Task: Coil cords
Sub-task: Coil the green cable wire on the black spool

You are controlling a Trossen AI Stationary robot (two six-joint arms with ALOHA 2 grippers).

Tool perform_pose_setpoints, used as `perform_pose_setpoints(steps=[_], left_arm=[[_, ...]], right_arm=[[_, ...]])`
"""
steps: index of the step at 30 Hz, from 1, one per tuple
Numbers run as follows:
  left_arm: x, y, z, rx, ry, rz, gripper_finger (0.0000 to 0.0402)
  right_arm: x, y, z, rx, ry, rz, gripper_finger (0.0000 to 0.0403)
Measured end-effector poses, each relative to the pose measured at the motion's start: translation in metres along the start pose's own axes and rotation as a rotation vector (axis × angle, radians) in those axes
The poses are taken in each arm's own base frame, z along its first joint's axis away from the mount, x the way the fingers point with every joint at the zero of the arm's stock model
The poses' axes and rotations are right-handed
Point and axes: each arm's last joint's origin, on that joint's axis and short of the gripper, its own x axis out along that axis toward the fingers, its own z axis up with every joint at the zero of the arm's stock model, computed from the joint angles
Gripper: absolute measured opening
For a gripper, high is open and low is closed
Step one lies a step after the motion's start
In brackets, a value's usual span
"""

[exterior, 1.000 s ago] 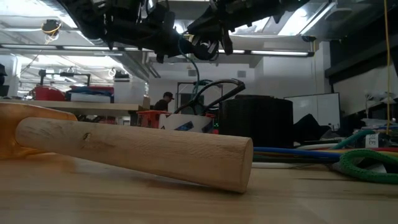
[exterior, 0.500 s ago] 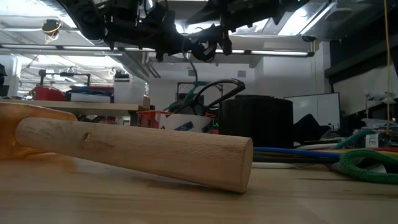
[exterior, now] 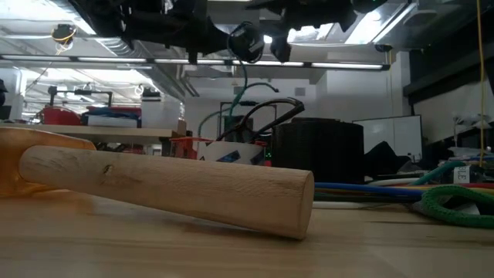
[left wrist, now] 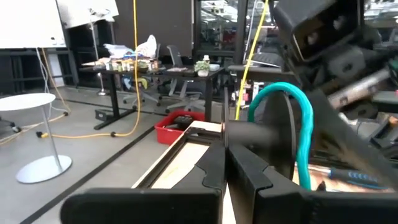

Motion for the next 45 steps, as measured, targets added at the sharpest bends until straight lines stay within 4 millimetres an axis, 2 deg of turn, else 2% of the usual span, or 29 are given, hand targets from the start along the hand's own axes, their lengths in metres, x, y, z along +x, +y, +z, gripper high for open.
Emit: perform_pose_setpoints(steps=[5, 12, 17, 21, 25, 36, 45], left_arm=[[-0.008, 0.001, 0.008, 0.002, -0.009, -0.033, 0.0000], [-0.013, 0.001, 0.007, -0.018, 0.043, -0.060, 0.0000], [-0.014, -0.002, 0.004, -0.037, 0.074, -0.183, 0.0000], [-0.015, -0.007, 0.005, -0.044, 0.076, -0.339, 0.0000], [-0.016, -0.009, 0.005, -0.054, 0.078, -0.415, 0.0000], [-0.016, -0.010, 0.004, -0.059, 0.080, -0.425, 0.0000], [-0.016, -0.017, 0.004, -0.062, 0.081, -0.453, 0.0000]], right_arm=[[-0.015, 0.008, 0.009, 0.000, -0.002, 0.093, 0.0170], [-0.037, 0.017, 0.020, -0.026, -0.040, 0.131, 0.0170], [-0.049, 0.011, 0.023, -0.053, -0.057, 0.076, 0.0170], [-0.053, -0.003, 0.017, -0.056, -0.024, -0.075, 0.0170], [-0.051, -0.011, 0.009, -0.067, 0.020, -0.197, 0.0170], [-0.016, -0.004, -0.005, -0.243, 0.085, -0.121, 0.0170], [-0.007, 0.000, -0.003, -0.297, 0.016, -0.181, 0.0170]])
